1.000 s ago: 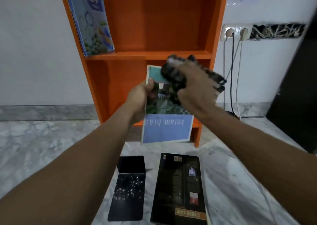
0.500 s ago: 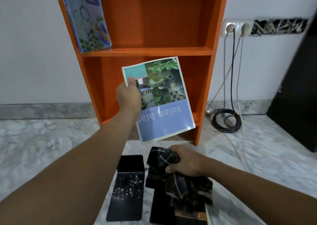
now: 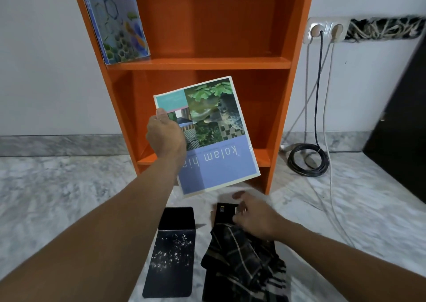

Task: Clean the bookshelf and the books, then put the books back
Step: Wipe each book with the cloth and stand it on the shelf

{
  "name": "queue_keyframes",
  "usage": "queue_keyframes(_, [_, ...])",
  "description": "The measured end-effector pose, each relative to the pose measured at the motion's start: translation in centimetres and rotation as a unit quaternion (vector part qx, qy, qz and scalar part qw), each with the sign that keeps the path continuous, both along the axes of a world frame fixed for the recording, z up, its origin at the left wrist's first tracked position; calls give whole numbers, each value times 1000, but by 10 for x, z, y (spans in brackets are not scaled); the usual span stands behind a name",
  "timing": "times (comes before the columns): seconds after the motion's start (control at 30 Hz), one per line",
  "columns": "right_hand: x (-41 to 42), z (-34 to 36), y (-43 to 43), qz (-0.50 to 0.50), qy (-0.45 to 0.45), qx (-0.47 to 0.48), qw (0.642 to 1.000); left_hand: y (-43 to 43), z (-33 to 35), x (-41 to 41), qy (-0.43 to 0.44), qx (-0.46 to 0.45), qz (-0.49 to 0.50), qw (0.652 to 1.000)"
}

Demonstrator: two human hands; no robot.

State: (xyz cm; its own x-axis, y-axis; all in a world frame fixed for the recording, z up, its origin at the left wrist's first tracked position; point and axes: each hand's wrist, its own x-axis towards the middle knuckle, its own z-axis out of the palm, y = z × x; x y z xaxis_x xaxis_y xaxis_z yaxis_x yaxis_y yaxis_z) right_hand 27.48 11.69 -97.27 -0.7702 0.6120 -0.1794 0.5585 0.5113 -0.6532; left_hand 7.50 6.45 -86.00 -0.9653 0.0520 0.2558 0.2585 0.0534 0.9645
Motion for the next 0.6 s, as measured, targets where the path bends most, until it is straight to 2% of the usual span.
queue_keyframes(0.03, [-3,10,0,-48,73,-77,993,0,0,0,-7,7,7,1000])
queue_keyframes(0.07, [-6,22,0,-78,146,-168,972,1,0,-2,-21,14,11,1000])
queue_keyframes(0.17, [-16,55,-4,-80,289,-396,868,0,1,-5,-89,58,10,994])
queue_keyframes(0.23, [-25,70,-7,-130,372,-454,799,-1,4,-3,-138,96,-7,986])
queue_keyframes(0.27, [-30,77,-8,-165,414,-451,773,-3,5,0,-165,107,-28,980])
queue_keyframes(0.3, [-34,85,-7,-191,444,-423,766,-3,4,0,-198,100,-45,974])
queue_keyframes(0.33, [-37,96,-6,-201,459,-373,781,-7,4,2,-236,105,-59,964])
queue_keyframes(0.37, [-38,108,-4,-198,458,-306,811,-9,3,-1,-263,99,-70,957])
queue_keyframes(0.43, [-35,140,2,-176,440,-158,866,-14,3,-12,-247,31,-70,966])
queue_keyframes(0.5, [-32,171,12,-153,392,-10,907,-23,7,-17,-163,-85,-53,982])
queue_keyframes(0.57, [-31,199,15,-120,309,141,933,-36,13,-18,7,-208,-53,977])
queue_keyframes(0.6, [-32,212,14,-96,271,192,938,-41,14,-20,107,-245,-74,961])
